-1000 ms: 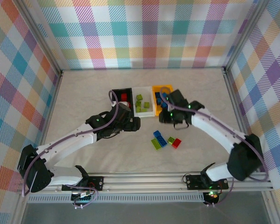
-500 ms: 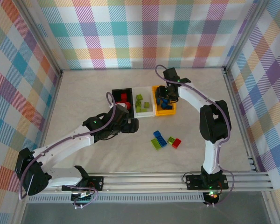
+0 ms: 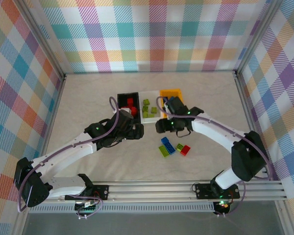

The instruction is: Sort the legos into containers by color

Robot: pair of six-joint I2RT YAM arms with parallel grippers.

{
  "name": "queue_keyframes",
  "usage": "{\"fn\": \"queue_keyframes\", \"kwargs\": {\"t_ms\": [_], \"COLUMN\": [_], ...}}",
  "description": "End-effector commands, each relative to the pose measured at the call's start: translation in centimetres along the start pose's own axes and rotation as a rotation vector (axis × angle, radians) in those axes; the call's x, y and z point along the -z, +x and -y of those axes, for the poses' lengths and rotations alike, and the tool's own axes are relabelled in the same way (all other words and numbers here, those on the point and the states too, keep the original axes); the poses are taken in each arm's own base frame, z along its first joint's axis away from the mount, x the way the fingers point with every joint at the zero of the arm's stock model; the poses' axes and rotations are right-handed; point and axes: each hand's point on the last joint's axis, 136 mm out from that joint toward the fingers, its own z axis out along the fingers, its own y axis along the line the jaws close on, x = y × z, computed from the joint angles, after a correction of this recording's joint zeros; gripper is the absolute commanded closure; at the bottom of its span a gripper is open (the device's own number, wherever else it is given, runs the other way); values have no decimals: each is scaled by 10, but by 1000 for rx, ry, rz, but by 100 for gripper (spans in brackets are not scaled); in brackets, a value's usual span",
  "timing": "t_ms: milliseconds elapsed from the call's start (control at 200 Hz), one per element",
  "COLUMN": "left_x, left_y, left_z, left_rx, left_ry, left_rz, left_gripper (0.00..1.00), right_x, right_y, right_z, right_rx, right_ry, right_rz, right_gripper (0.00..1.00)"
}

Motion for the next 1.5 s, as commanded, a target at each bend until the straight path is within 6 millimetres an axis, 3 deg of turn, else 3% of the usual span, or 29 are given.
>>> {"fn": "queue_keyframes", "kwargs": {"t_ms": [0,170,415,640,865,1070,1240,1345,1495], "left_x": [1,1,-2,-3,-4,-1,-1,-4,-9], "left_y": [0,2,4,4,5,3,4,7,13], "left_z": [-9,-12,-15,-17,-18,-18,-16,-15,-14], "left_rx": [12,17,21,26,27,39,33,36,24], "left_ry": [-35,-43,-57,-60,-61,-46,-37,-31,-26], "left_rz": [-6,-10,-24,-21,-23,-1,-7,-20,-46], "left_gripper": [0,0,0,0,0,0,0,0,0], "right_x": [-22,-50,-69,-75,-63,-22,17,19,1], "right_y": [30,42,37,41,24,-13,-70,-104,-145], "right_z": [0,4,13,17,5,-3,26,51,77], "right_rx": [66,115,161,177,166,126,1,-88,-142], "right_ry": [23,79,171,206,161,123,136,149,197], "right_rz": [-110,-157,-158,-179,-91,68,216,251,249], "right_gripper": [26,25,34,49,64,68,68,68,69]}}
